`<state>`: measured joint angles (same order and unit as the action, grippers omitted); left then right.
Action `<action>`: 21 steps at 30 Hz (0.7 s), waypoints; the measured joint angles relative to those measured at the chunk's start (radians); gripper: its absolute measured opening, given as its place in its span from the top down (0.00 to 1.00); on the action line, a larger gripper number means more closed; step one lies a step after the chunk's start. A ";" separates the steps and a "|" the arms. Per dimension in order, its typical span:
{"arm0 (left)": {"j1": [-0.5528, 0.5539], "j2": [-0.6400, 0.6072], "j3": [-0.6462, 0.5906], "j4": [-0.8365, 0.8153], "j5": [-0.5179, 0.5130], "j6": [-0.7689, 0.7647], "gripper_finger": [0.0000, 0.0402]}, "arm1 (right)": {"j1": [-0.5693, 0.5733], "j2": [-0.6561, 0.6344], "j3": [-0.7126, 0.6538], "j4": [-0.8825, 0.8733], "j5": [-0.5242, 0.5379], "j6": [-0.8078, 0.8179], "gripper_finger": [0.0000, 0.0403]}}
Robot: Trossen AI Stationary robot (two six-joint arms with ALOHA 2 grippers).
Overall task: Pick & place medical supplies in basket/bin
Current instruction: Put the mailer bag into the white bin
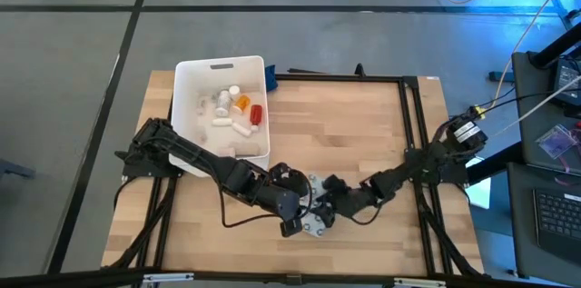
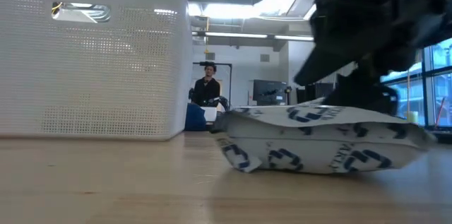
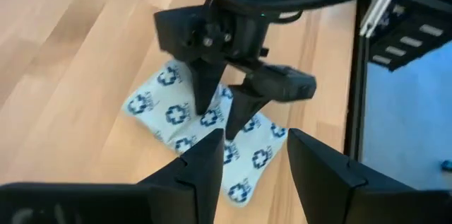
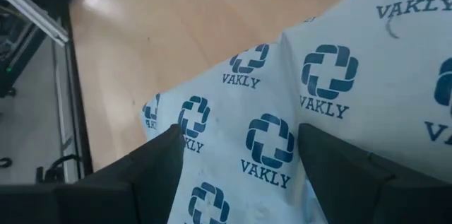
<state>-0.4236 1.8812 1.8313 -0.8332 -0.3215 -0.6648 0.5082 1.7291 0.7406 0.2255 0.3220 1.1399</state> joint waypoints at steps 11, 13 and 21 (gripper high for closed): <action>-0.002 0.001 -0.153 0.082 -0.004 -0.110 0.63 | -0.073 -0.056 0.014 0.118 -0.049 -0.148 0.31; -0.002 -0.003 -0.185 0.114 -0.002 -0.116 0.64 | -0.073 -0.082 0.012 0.089 -0.048 -0.130 0.31; 0.000 0.000 -0.324 0.239 -0.025 -0.200 0.70 | -0.055 -0.220 0.012 -0.130 -0.015 0.063 0.31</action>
<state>-0.4236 1.8809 1.5076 -0.5943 -0.3464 -0.8646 0.4528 1.5093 0.7528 0.0956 0.3068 1.2029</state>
